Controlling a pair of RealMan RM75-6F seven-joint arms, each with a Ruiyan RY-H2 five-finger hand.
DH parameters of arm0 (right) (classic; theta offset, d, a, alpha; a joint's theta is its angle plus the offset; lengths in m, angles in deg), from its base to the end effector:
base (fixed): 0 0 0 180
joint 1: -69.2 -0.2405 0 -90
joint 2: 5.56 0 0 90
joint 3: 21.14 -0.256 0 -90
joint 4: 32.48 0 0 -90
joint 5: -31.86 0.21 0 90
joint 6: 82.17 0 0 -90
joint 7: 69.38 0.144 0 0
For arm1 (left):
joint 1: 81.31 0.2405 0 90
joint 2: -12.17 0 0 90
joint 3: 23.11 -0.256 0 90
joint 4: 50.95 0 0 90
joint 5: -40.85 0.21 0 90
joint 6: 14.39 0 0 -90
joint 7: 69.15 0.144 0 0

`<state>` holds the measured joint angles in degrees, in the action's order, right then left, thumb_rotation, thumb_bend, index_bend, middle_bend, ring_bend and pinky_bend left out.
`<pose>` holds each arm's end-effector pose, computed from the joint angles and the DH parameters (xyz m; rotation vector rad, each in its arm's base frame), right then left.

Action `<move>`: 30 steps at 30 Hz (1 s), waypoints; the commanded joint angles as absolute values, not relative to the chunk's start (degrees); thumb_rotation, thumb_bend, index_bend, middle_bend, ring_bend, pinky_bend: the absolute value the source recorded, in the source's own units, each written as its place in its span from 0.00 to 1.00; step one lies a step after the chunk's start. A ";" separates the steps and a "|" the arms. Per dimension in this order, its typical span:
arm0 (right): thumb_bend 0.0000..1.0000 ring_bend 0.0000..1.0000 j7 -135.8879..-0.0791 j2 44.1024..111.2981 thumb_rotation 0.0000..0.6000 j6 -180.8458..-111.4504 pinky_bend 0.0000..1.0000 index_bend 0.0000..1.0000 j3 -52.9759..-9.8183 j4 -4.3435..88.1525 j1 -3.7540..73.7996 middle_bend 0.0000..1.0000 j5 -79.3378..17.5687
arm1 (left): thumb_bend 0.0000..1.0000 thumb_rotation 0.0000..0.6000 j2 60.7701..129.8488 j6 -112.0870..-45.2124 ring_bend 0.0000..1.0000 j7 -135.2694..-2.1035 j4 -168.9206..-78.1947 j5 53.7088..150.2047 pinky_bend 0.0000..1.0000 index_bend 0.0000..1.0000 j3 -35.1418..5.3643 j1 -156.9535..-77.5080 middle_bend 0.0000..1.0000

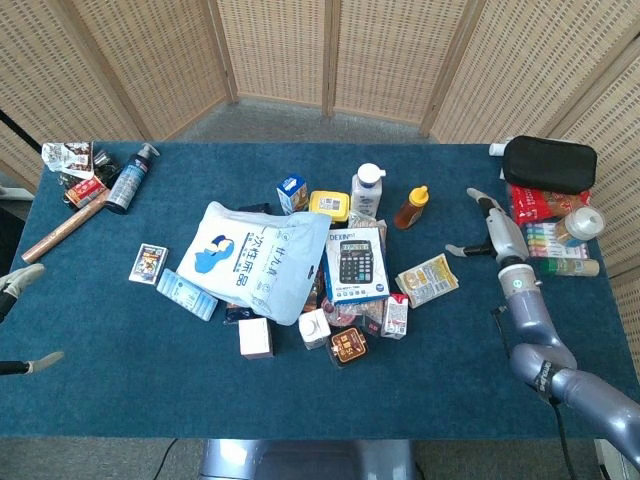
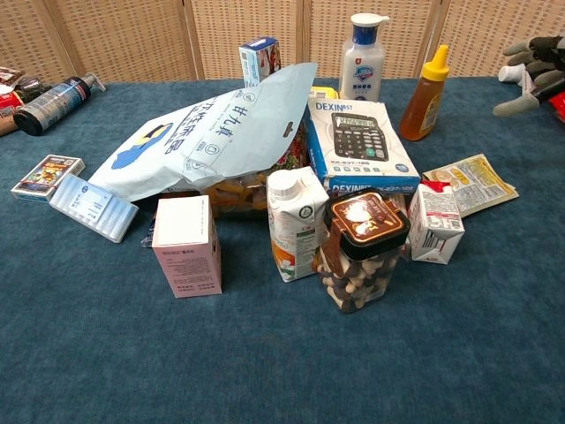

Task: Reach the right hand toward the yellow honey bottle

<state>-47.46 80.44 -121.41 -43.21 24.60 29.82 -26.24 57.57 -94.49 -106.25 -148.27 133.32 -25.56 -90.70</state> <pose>-0.2703 -0.4331 0.0770 1.1807 -1.4803 1.0945 -0.2979 0.1827 0.2256 -1.4083 -1.3033 -1.1424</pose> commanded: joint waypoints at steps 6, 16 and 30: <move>0.00 0.00 -52.27 85.94 1.00 -116.78 0.00 0.00 -45.75 16.50 23.35 0.00 -20.73 | 0.00 1.00 57.69 -93.62 0.00 -106.96 -147.82 132.60 0.00 0.03 -25.26 -91.08 0.00; 0.00 0.00 -53.20 90.68 1.00 -113.42 0.00 0.00 -46.13 10.89 19.71 0.00 -19.14 | 0.00 1.00 57.92 -92.37 0.00 -107.06 -147.47 131.60 0.00 0.03 -24.97 -91.51 0.00; 0.00 0.78 -48.42 99.73 1.00 -116.91 0.70 0.44 -50.79 -1.82 15.15 0.81 -18.11 | 0.00 1.00 58.06 -91.16 0.00 -107.01 -147.44 131.09 0.00 0.03 -24.84 -91.84 0.00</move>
<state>-49.40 98.45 -116.28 -50.39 -0.42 15.81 -17.79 58.06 -91.18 -107.00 -147.46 131.13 -24.85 -91.84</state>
